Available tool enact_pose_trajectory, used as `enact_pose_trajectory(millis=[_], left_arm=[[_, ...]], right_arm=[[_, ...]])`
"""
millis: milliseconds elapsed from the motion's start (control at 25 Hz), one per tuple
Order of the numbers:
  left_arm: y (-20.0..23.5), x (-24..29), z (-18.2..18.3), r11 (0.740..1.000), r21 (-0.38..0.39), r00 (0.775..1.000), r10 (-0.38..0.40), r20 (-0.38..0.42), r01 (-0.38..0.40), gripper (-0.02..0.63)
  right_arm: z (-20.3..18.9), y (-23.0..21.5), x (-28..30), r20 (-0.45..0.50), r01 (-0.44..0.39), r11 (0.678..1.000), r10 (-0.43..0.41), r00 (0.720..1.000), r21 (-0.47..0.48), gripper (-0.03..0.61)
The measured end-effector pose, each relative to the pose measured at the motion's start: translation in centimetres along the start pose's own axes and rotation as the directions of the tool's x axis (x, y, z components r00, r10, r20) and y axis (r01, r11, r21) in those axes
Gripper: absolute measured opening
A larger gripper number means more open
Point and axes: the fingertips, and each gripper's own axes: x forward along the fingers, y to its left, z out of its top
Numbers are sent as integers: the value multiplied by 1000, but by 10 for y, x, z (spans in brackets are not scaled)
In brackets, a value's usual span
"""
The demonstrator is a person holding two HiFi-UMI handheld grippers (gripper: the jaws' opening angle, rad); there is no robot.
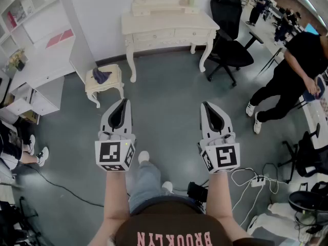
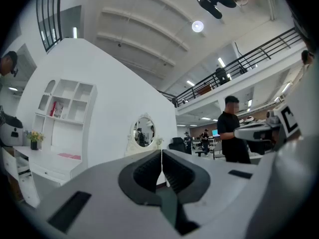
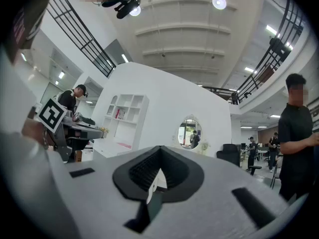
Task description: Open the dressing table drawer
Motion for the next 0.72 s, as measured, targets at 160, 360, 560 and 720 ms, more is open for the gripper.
enact_pose_trajectory(millis=[160, 360, 560, 720], left_arm=[[15, 17, -2, 1000, -5, 1000, -2, -3, 2, 6], [39, 56, -6, 1000, -3, 1000, -20, 1, 20, 6], [70, 110, -11, 998, 9, 999, -55, 1, 55, 6], [99, 154, -12, 996, 10, 996, -84, 8, 84, 6]], right_arm=[[-3, 1, 21, -5, -8, 1000, 8, 1000, 4, -2], [-13, -6, 64, -14, 5, 1000, -5, 1000, 28, -2], [-18, -16, 123, -9, 37, 999, -37, 999, 32, -2], [-20, -16, 173, -8, 49, 998, -49, 999, 25, -2]])
